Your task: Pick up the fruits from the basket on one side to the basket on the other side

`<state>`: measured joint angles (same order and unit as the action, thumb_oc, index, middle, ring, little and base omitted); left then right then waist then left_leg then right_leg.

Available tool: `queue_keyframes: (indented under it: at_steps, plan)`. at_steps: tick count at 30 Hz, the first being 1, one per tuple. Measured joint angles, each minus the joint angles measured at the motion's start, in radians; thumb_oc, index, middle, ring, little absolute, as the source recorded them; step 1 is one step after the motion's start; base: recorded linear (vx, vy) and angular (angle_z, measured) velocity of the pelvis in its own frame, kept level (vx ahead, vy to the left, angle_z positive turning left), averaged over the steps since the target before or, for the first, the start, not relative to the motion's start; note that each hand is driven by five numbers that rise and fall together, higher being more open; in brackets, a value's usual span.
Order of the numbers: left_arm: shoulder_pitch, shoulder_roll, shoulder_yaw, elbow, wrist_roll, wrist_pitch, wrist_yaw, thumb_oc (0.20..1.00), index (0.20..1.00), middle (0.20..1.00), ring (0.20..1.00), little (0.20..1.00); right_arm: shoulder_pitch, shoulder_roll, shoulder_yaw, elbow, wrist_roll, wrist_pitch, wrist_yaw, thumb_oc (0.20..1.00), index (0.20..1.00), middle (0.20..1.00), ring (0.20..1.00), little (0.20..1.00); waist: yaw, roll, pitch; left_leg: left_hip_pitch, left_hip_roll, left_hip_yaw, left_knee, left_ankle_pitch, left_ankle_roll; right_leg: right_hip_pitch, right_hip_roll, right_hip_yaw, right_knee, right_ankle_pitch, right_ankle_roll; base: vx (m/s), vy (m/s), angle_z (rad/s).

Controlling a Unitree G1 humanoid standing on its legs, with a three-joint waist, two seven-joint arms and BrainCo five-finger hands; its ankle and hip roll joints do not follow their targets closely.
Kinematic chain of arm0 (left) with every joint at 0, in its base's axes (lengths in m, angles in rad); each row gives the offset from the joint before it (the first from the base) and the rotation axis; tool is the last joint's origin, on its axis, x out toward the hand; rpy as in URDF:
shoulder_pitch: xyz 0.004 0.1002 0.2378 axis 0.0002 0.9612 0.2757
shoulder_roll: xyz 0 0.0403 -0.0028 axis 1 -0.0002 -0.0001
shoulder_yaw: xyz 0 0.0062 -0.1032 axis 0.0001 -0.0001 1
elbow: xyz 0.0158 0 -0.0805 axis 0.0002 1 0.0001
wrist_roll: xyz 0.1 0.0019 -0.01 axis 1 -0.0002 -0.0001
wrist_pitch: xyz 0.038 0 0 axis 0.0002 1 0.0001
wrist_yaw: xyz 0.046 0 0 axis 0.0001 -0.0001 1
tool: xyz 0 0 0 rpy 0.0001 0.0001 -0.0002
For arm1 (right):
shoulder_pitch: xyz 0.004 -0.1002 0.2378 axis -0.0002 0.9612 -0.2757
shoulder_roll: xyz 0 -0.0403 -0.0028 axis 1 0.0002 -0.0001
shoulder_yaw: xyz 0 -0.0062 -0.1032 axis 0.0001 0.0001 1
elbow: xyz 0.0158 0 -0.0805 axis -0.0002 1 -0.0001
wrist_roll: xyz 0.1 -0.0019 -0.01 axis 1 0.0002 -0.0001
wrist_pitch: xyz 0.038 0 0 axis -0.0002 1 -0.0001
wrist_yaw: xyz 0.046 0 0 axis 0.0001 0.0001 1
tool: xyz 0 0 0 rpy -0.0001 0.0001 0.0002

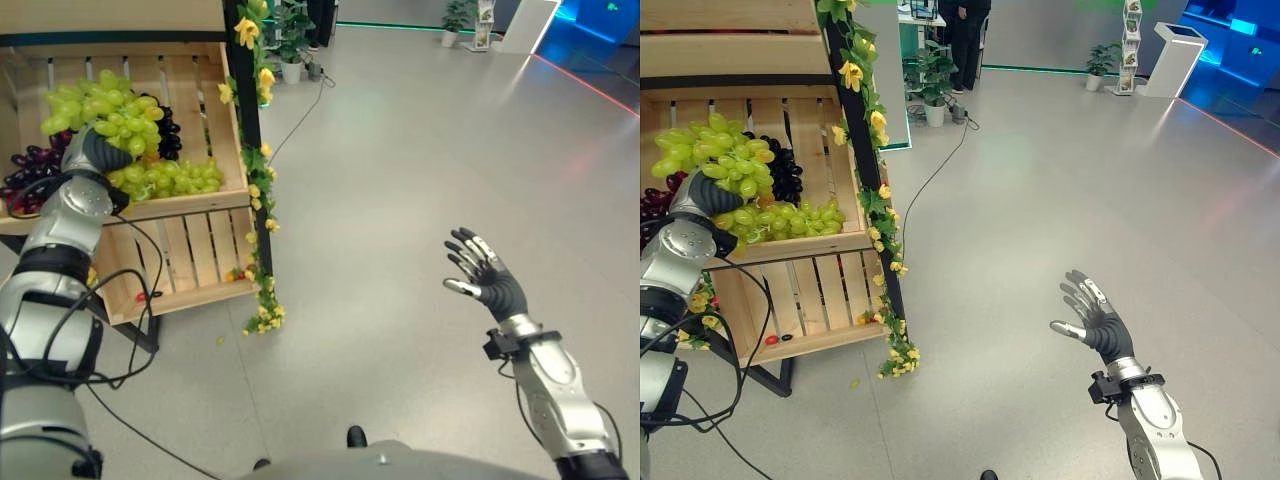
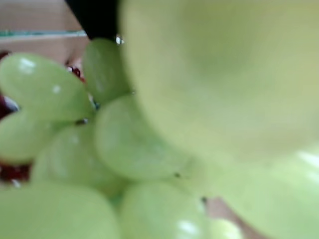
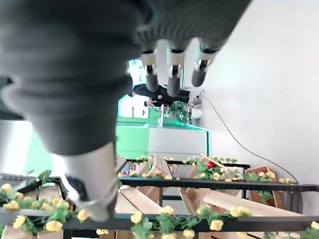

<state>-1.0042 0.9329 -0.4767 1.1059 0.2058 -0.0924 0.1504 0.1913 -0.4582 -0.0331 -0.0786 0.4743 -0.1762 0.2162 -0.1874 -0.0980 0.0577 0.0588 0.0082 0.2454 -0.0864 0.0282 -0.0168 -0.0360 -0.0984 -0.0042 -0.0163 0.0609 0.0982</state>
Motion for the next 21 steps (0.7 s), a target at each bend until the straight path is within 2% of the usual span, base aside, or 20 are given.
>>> queue_keyframes:
  at_steps: [3, 4, 8, 13, 21]
  plan:
    - [-0.057, 0.034, -0.070, 0.016, 0.121, 0.015, -0.013, 0.200, 0.200, 0.200, 0.200, 0.200, 0.005, -0.009, -0.002, -0.013, 0.003, -0.001, 0.011, 1.000, 1.000, 1.000, 1.000, 1.000, -0.024, 0.000, 0.014, 0.000, -0.002, 0.003, 0.002, -0.006, -0.001, -0.006, 0.001, 0.005, 0.007, 0.005, 0.003, -0.03, 0.043, -0.07]
    - [-0.085, 0.048, -0.132, 0.025, 0.151, 0.018, -0.018, 0.200, 0.200, 0.200, 0.200, 0.200, 0.012, -0.014, -0.002, -0.025, 0.007, -0.001, 0.016, 1.000, 1.000, 1.000, 1.000, 1.000, -0.019, 0.000, 0.019, 0.000, 0.000, 0.009, 0.003, -0.007, 0.000, -0.013, 0.002, 0.012, 0.012, 0.005, 0.003, -0.03, 0.026, -0.17]
    - [-0.159, 0.079, -0.222, 0.036, 0.297, 0.020, -0.034, 0.200, 0.200, 0.200, 0.200, 0.200, 0.035, -0.035, -0.015, -0.083, 0.009, -0.013, 0.030, 1.000, 1.000, 1.000, 1.000, 1.000, -0.021, 0.000, 0.037, -0.002, 0.006, 0.034, 0.011, -0.014, 0.005, -0.029, 0.008, 0.027, 0.015, 0.030, 0.019, -0.03, 0.034, -0.25]
    - [-0.192, 0.102, -0.261, 0.037, 0.365, 0.018, -0.034, 0.200, 0.200, 0.200, 0.200, 0.200, 0.053, -0.045, -0.034, -0.096, 0.010, -0.016, 0.037, 1.000, 1.000, 1.000, 1.000, 1.000, -0.043, -0.002, 0.048, -0.010, 0.005, 0.045, 0.017, -0.021, 0.013, -0.045, 0.008, 0.029, 0.015, 0.049, 0.031, -0.03, 0.025, -0.11]
    - [-0.235, 0.144, -0.314, 0.003, 0.422, 0.012, -0.033, 0.200, 0.200, 0.200, 0.200, 0.200, 0.110, -0.052, -0.089, -0.110, 0.011, -0.018, 0.057, 1.000, 1.000, 1.000, 1.000, 1.000, -0.044, -0.005, 0.048, -0.044, 0.006, 0.053, 0.031, -0.029, 0.019, -0.076, 0.004, 0.050, 0.015, 0.057, 0.037, 0.00, 0.008, -0.03]
